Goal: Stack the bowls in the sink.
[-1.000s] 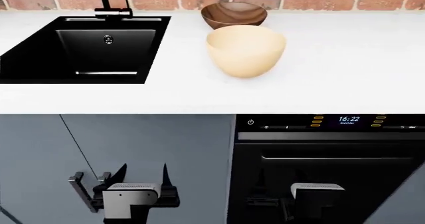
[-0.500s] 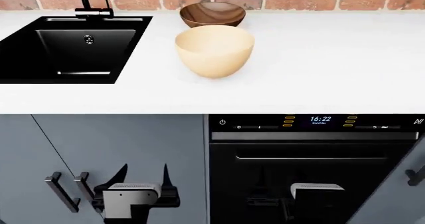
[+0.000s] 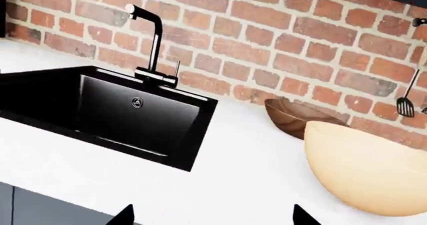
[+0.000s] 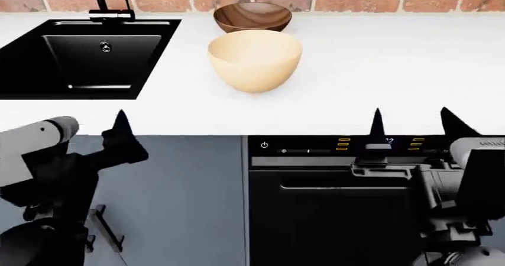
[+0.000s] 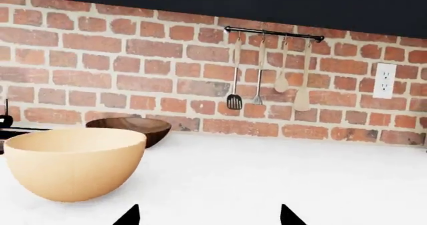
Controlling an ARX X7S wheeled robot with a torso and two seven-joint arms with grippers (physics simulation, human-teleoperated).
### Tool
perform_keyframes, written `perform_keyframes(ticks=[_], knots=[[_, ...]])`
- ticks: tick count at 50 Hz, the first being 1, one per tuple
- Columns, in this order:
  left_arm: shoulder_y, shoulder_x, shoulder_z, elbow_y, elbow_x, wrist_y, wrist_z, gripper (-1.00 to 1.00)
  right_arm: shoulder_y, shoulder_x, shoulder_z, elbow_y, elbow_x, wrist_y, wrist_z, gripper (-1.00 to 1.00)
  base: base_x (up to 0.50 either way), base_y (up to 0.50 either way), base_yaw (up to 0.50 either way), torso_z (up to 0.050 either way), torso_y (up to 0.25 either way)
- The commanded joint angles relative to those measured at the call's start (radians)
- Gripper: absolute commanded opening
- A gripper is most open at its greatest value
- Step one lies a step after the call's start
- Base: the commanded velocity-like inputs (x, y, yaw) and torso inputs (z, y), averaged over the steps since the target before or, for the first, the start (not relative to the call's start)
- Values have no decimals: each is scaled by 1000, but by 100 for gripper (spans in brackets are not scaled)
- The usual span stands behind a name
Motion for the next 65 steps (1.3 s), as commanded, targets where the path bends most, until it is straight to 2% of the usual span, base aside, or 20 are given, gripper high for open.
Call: perform_keyframes(ticks=[1,4,10,13,15,18,21,32,36,51,65], knots=[[-616,-419,-72,93,-1015,-414,-702,100,510,495,-109,-184,839,117,595,100,0,0,0,0,0],[-847,-503,98,-17,-1103,-422,-783,100,750,511,-178,-122,1027,195,682,100,0,0,0,0,0],[-1209,-561,375,-230,-1111,-593,-810,100,1131,452,-356,40,1237,389,838,100,0,0,0,0,0],[-1355,-574,516,-309,-1136,-693,-838,100,1252,413,-423,103,1287,442,896,100,0,0,0,0,0],[-1444,-589,627,-344,-1155,-751,-854,100,1299,397,-461,134,1295,461,919,100,0,0,0,0,0],[-1592,-636,830,-370,-1172,-757,-846,100,1336,389,-504,161,1279,462,923,100,0,0,0,0,0],[-1728,-659,984,-391,-1185,-756,-829,100,1344,384,-524,179,1255,451,916,100,0,0,0,0,0],[-2048,-694,1393,-438,-1256,-754,-793,100,1342,350,-537,221,1191,446,821,100,134,-1,0,0,0],[-2060,-690,1418,-439,-1269,-760,-796,100,1349,341,-546,233,1187,455,808,100,500,-44,0,0,0],[-2060,-664,1355,-466,-1299,-759,-737,100,1412,300,-587,307,1191,488,805,100,500,-53,0,0,0],[-2061,-645,1376,-450,-1300,-760,-702,100,1442,268,-625,331,1185,514,806,100,500,-62,0,0,1]])
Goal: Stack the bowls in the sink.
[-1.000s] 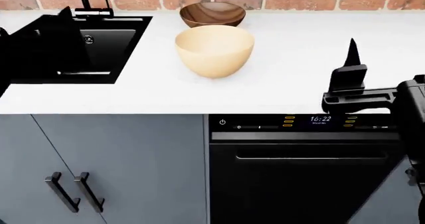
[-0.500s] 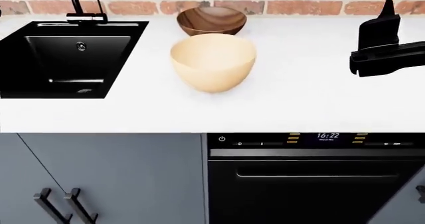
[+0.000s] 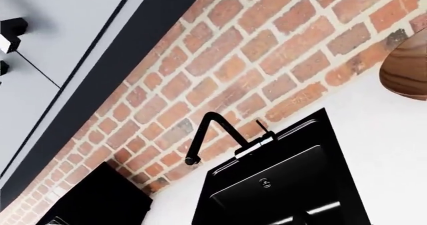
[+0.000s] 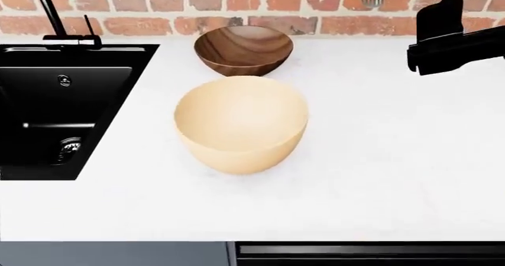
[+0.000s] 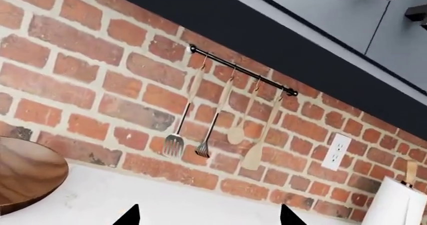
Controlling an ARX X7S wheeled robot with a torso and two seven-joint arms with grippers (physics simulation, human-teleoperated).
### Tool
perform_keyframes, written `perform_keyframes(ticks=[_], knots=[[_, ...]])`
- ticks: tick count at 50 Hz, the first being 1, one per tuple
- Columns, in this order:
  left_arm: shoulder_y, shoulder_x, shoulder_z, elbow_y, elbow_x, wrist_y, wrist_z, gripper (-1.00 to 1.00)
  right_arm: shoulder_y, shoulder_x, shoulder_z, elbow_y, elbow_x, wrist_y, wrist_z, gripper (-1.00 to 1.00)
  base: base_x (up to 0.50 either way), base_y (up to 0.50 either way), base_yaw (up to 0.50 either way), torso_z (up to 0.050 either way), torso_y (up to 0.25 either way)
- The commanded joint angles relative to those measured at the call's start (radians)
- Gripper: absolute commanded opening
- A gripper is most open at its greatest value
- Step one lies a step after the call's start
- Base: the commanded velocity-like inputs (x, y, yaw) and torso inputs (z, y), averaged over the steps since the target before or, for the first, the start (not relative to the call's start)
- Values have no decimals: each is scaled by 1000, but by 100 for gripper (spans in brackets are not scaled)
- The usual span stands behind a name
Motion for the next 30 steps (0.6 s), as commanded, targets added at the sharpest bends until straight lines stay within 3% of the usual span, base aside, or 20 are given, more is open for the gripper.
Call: perform_keyframes(ticks=[1,30], knots=[[-14,7,20,3,-4,-2,27,100,39,-24,-36,26,-1,31,2,100,500,-39,0,0,10],[-12,-2,-3,-12,-78,0,-10,100,91,-18,-71,20,29,41,19,100,500,0,0,0,1]])
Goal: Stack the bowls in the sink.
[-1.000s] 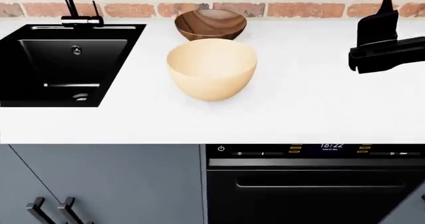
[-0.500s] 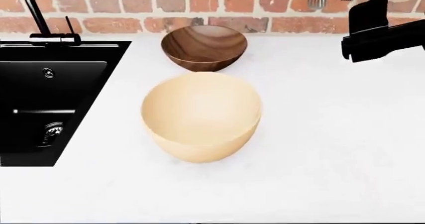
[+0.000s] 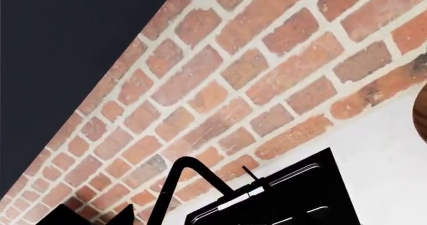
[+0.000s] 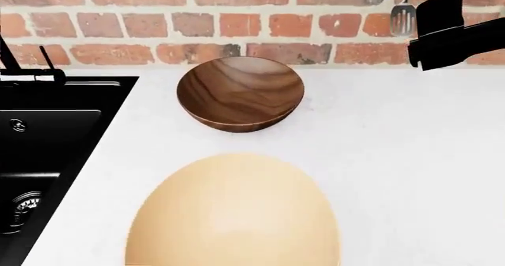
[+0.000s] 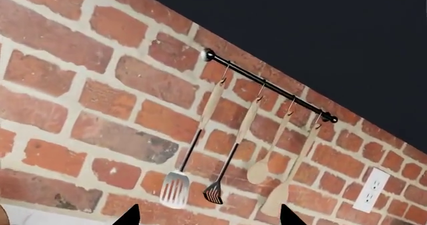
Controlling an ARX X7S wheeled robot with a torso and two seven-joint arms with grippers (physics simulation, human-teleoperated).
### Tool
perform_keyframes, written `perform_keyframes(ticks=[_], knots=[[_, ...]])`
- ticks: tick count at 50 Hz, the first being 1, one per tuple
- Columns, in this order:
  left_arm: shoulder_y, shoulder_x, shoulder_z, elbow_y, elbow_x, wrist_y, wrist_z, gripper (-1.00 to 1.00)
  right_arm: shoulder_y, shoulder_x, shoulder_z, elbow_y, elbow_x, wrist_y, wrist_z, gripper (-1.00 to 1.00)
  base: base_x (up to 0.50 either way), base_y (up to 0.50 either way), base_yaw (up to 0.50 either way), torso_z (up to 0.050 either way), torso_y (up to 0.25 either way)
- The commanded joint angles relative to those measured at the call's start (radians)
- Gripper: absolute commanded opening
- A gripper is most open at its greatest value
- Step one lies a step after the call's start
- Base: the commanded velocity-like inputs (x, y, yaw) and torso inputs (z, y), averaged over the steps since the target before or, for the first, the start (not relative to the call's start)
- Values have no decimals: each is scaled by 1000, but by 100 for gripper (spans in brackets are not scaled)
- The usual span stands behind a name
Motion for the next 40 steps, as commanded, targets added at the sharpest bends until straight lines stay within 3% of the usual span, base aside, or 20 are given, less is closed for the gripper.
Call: perform_keyframes(ticks=[1,6,15,20,28,40], knots=[[4,-2,-24,-15,-44,4,-10,100,10,0,-17,4,33,-12,15,100,500,0,0,0,11],[23,-4,-56,-11,-86,41,-2,100,12,-3,-37,15,49,-18,37,100,70,0,0,0,0],[129,-27,-171,47,-252,359,67,100,9,-2,-66,32,55,-27,49,100,0,0,0,0,0],[192,-22,-192,98,-324,456,113,100,3,4,-72,32,51,-36,44,100,0,0,0,0,0],[230,28,-184,148,-406,447,181,100,-10,17,-80,26,39,-46,35,100,0,0,0,0,0],[194,86,-93,162,-578,398,170,100,-43,28,-87,17,2,-62,9,100,0,0,0,0,0]])
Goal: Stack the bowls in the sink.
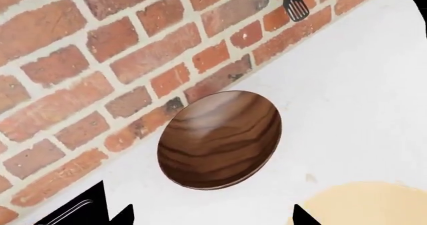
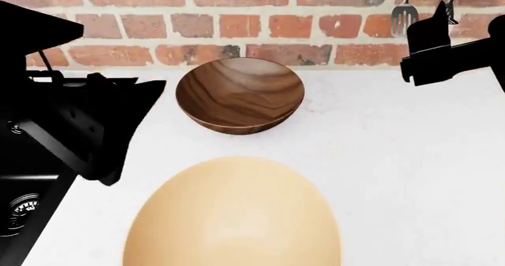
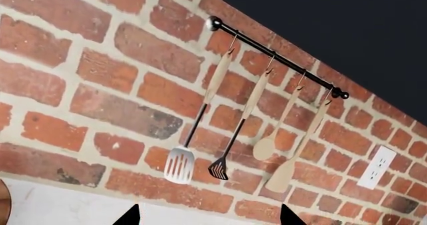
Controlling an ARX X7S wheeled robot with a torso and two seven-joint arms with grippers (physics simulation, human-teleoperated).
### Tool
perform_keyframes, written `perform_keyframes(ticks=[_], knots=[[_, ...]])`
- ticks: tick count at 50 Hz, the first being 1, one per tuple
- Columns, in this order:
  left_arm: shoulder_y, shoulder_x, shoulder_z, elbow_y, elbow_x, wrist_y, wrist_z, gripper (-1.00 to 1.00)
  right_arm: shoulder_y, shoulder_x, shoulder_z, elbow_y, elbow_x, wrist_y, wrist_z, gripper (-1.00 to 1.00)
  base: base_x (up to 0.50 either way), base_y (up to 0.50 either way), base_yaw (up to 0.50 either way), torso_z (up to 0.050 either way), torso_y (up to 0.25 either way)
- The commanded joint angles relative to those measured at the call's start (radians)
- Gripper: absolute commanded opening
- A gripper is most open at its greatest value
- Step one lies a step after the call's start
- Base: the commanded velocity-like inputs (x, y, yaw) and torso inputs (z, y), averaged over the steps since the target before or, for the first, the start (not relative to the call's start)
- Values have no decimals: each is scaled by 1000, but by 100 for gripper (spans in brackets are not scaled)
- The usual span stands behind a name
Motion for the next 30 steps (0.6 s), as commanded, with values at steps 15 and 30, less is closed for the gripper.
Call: perform_keyframes(ticks=[15,30], knots=[[33,71,133,43,-152,-18,-21,100,-40,20,-22,-20,-34,-24,-22,100,0,0,0,0,0],[85,94,156,34,-98,-16,-20,100,-63,37,-26,-35,-44,-47,-30,100,0,0,0,0,0]])
